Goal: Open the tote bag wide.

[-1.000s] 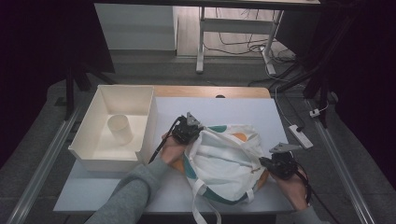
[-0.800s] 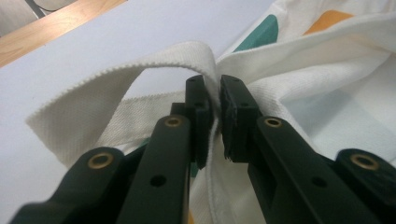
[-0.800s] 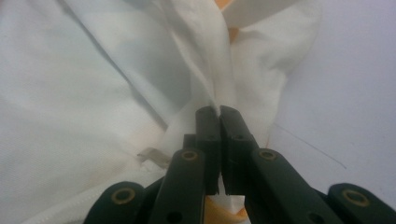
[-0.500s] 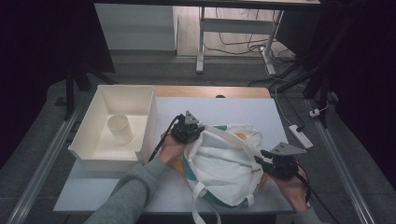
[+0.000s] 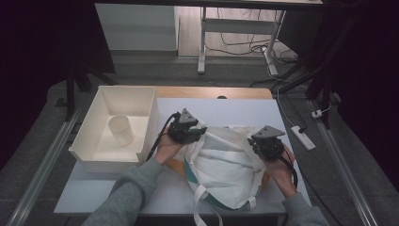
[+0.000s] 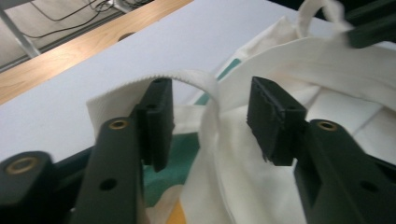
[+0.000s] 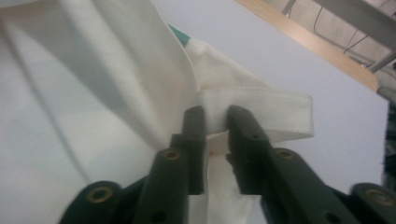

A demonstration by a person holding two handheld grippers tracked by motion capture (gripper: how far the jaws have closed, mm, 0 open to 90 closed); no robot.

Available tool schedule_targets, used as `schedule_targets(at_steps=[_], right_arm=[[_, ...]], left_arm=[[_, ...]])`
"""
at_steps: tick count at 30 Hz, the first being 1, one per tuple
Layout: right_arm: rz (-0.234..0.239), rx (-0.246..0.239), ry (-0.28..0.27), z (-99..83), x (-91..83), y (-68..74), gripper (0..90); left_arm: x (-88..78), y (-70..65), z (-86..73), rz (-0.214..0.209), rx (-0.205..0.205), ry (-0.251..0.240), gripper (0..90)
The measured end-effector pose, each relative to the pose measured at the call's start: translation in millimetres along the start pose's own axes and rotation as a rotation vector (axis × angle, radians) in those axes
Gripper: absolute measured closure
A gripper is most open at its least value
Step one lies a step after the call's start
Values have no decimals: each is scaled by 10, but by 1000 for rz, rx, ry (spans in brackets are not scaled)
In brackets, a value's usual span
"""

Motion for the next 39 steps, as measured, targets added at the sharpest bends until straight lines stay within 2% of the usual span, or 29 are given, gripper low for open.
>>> schedule_targets(at_steps=[4,7,10,13,16,19,22,26,32,36,39], right_arm=[[10,38,36,-71,185,-62,806],[40,80,32,-95,207,-92,797],[38,80,0,-49,116,-100,717],[29,81,-65,58,-73,-75,607],[79,90,-121,118,-264,17,542],[149,77,-152,114,-398,121,513],[189,64,-171,92,-456,174,501],[232,81,-187,33,-478,197,489],[238,91,-202,-46,-507,181,467],[225,77,-199,-104,-523,169,459],[220,78,-196,-120,-537,163,459]], left_arm=[[-69,-50,37,-11,13,-13,478],[-137,-91,71,-20,22,-20,456],[-231,-120,109,-31,25,-23,424],[-349,-163,136,-59,23,-5,378],[-493,-212,153,-81,27,-1,349],[-616,-228,153,-92,26,-1,333],[-698,-209,149,-91,26,2,323],[-787,-158,129,-82,30,9,317],[-954,-81,92,-68,8,-2,306],[-1095,-101,117,-52,23,-22,302],[-1184,-78,128,-39,17,-36,302]])
Point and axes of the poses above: each handheld gripper's, and its own axes: x roughly forward along the jaws, z roughly out of its top, y roughly to its left, the point moved 8 cm from there along x, roughly forward along the jaws, and after that the axes turned 8 degrees about -z, right-handed, at the moved point
